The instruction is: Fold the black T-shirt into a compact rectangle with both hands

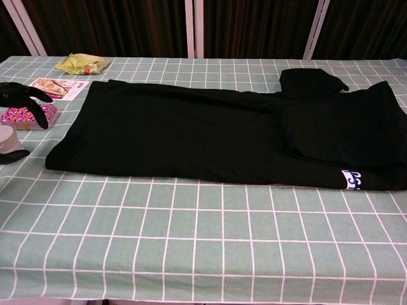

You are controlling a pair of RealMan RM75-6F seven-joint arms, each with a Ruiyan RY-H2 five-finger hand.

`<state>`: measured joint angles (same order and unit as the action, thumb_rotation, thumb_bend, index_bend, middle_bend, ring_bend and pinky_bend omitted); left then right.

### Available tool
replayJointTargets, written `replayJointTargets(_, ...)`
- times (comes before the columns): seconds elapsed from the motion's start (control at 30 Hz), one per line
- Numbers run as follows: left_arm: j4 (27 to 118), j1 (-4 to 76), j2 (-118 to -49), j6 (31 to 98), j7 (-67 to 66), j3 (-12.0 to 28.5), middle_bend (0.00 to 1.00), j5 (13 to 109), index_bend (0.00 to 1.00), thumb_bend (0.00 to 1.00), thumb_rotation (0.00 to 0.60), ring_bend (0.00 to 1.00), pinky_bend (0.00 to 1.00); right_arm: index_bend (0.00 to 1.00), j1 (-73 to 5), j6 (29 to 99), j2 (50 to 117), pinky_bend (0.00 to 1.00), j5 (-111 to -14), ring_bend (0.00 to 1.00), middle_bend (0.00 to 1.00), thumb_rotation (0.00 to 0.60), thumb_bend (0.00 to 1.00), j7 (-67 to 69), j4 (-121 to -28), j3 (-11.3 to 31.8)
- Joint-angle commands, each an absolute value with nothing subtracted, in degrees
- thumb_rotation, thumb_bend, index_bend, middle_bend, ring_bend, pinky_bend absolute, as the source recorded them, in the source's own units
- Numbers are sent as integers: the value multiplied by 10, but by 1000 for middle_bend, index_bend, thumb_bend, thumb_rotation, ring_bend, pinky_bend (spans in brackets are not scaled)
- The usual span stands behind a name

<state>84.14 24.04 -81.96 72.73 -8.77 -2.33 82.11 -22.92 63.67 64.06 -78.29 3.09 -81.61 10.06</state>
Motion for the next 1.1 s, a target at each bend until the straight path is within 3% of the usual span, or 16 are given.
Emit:
replayJointTargets(0.03,819,230,-850,736,-85,-26,137,832,371,283,600,78,199,42,-199,669,626,0,-805,0,19,600,114,59,-833,78)
replayJointTargets(0.3,743,227,-922,748,-130,-21,137,860,292,244,600,78,204,52,-185,682,633,0,-816,0,17,600,115,68,-825,61)
replayJointTargets(0.5,699,230,-957,733,-115,-18,137,864,307,233,600,78,204,53,-184,682,640,0,-816,0,17,600,111,78,-819,58)
replayJointTargets(0.9,576,246,-1032,735,-44,4,173,879,471,222,600,93,215,61,-180,681,641,0,-810,0,17,600,104,102,-810,58)
replayJointTargets(1.1,534,251,-1051,761,6,11,241,896,573,349,600,141,237,105,-173,676,644,0,-815,0,32,600,130,125,-797,46)
